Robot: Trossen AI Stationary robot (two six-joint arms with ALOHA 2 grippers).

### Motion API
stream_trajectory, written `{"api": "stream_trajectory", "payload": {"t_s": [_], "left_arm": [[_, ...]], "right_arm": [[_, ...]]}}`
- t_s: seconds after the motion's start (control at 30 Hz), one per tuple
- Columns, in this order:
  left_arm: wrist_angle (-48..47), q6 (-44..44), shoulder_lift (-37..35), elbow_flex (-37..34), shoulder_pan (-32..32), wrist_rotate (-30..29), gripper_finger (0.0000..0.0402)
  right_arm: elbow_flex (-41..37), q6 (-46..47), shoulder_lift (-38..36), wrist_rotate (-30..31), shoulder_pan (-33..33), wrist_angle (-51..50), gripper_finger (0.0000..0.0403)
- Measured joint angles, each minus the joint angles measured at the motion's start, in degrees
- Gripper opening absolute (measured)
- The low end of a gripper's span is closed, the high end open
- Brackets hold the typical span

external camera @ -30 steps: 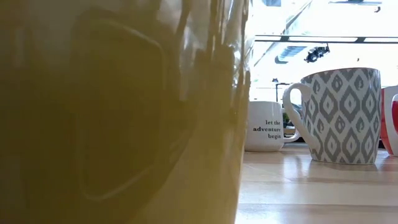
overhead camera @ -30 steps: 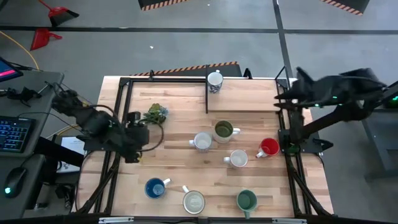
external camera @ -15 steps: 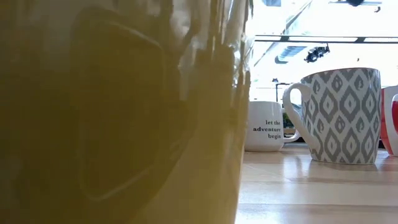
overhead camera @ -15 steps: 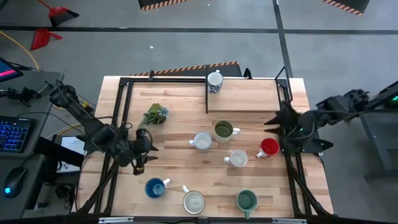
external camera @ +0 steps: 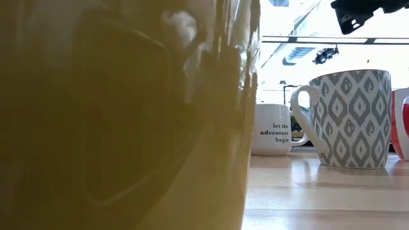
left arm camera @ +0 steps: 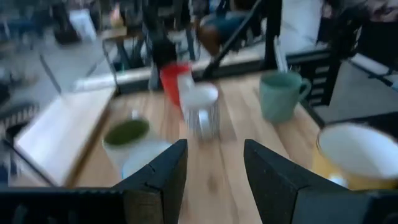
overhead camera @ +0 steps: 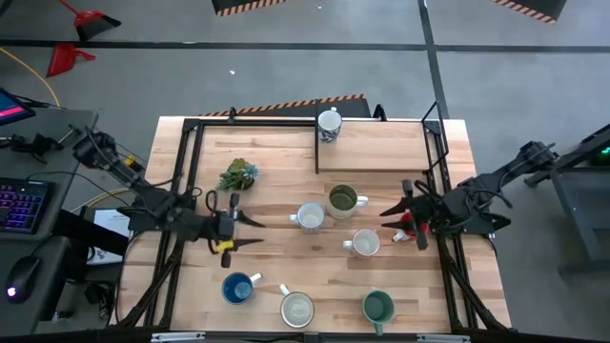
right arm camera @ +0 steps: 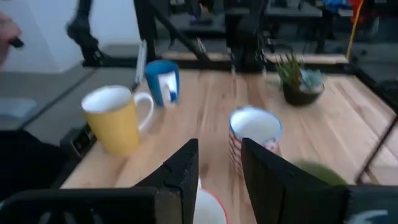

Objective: Place coffee mugs
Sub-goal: Move the blue mug to the center of the table

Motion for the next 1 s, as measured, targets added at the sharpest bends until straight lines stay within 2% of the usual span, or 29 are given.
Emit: {"api": "stream_trajectory", "payload": {"t_s": [0.07,0.13,0.3,0.43,0.63,0.83,1.0], "left_arm": [[1.8,1.82,0.0,0.06,1.54,2.7,0.0149],[-0.88,0.37,-0.08,1.04,2.79,4.12,0.0149],[-28.8,-14.19,-0.58,10.23,5.31,8.79,0.0143],[-40.89,-19.38,0.55,17.49,5.77,14.6,0.0127],[-44.5,-23.89,3.69,23.32,4.94,25.34,0.011],[-50.99,-33.8,8.91,24.43,3.61,30.26,0.0107],[-51.81,-42.19,13.27,24.44,3.59,36.35,0.0107]], "right_arm": [[-0.68,-0.51,-0.08,0.03,0.0,2.37,0.0103],[-0.81,-0.42,-0.01,0.52,0.0,1.89,0.0103],[1.38,0.88,1.1,3.96,-0.07,-4.03,0.0103],[2.9,1.15,1.84,6.05,-0.07,-4.5,0.0103],[3.15,1.55,1.88,7.31,-0.07,-5.23,0.0103],[3.15,4.09,1.86,9.36,-0.07,-7.56,0.0103],[3.15,5.44,1.86,9.46,-0.07,-8.31,0.0103]]}}
